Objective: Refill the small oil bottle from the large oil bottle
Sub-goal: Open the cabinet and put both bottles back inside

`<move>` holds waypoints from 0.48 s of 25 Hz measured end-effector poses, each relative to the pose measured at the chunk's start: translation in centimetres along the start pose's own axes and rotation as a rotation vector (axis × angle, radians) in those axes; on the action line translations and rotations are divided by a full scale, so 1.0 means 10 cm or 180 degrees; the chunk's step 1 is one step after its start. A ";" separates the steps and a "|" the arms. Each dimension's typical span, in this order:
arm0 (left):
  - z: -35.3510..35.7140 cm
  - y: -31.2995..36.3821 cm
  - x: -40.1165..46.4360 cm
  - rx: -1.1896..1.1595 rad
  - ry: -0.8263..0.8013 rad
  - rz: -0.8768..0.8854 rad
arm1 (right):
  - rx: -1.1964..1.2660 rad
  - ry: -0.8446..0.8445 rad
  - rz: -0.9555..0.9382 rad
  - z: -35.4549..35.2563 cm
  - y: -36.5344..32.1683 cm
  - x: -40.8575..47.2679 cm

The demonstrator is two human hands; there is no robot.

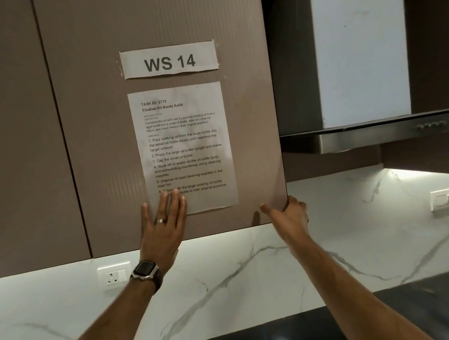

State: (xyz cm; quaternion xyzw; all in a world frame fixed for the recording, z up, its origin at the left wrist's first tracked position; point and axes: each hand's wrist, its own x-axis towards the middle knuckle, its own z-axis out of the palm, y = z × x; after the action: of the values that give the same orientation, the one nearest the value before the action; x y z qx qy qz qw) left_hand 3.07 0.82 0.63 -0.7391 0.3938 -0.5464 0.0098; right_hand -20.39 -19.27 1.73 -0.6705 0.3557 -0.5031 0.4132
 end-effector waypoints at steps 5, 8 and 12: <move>-0.08 0.00 -0.16 -0.0134 0.0283 0.0017 | 0.0760 -0.0301 -0.0077 -0.47 -0.05 -0.47; -0.24 0.01 -0.30 -0.0443 0.0493 -0.0102 | 0.1039 -0.0467 -0.0233 -0.73 -0.05 -1.00; -0.60 0.01 -0.56 -0.1295 0.0714 -0.0566 | 0.1404 -0.0487 -0.0510 -1.03 -0.15 -1.84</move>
State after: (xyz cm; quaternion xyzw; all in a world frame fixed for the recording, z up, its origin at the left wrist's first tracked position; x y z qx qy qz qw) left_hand -2.42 6.59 -1.45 -0.6924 0.4278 -0.5331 -0.2311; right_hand -34.76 -4.25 -2.32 -0.6263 0.1506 -0.5476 0.5341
